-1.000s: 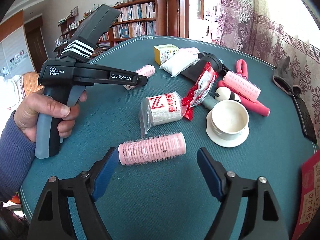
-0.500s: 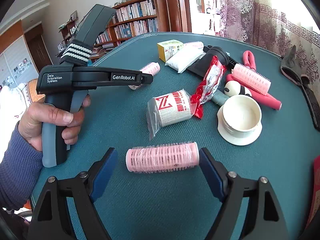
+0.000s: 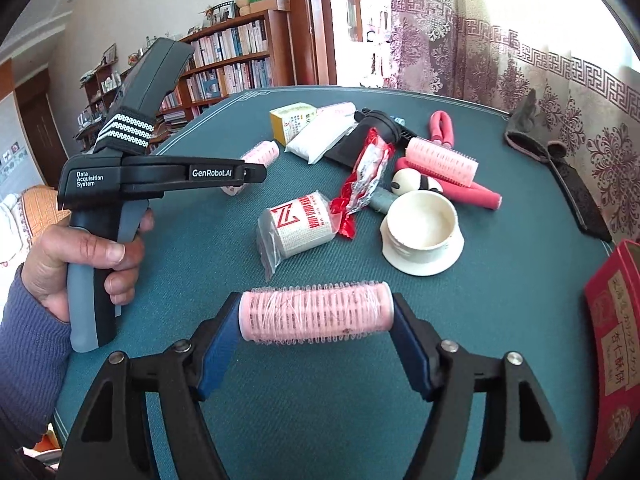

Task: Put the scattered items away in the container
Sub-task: 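Carry the rollers to the red tin and open both grippers inside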

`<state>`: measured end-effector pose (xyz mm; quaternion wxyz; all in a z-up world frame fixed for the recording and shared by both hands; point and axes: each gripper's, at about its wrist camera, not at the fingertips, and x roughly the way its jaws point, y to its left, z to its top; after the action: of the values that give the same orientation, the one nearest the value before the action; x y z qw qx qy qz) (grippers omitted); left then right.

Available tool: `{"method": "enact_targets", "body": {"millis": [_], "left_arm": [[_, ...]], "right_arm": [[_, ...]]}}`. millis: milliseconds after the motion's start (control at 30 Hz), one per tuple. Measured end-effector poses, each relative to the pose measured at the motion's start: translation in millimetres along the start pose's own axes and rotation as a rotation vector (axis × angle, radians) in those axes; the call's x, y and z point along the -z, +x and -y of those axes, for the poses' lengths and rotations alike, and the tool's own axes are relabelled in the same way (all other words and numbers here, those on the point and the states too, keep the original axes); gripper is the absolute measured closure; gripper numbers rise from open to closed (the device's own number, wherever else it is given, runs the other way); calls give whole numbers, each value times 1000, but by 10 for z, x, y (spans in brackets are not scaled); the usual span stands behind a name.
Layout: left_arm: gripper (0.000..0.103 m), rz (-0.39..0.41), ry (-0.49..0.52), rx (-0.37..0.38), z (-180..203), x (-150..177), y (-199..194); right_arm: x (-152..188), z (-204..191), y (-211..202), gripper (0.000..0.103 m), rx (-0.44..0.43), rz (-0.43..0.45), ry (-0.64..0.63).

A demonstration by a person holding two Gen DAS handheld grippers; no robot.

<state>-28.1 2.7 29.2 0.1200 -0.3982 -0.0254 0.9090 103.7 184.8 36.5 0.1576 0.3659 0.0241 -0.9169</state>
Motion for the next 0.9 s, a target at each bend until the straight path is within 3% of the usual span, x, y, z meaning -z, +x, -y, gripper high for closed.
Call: {"method": "enact_targets", "body": {"millis": [267,533,767,900], "left_arm": [[74,15,27,52,205,-3,-156],[74,63,139,143,801,-31,-504],[74,97,262,241,1537,-41,-757],[74,92,325,316,2032,-14,-800]], "right_arm": [[121,384,-628,28,195,135,109],[313,1125,-1385,28,436,282,314],[539,1686,-1736,28,574,304,468],[541,1812,-1826,28,658,300,437]]}}
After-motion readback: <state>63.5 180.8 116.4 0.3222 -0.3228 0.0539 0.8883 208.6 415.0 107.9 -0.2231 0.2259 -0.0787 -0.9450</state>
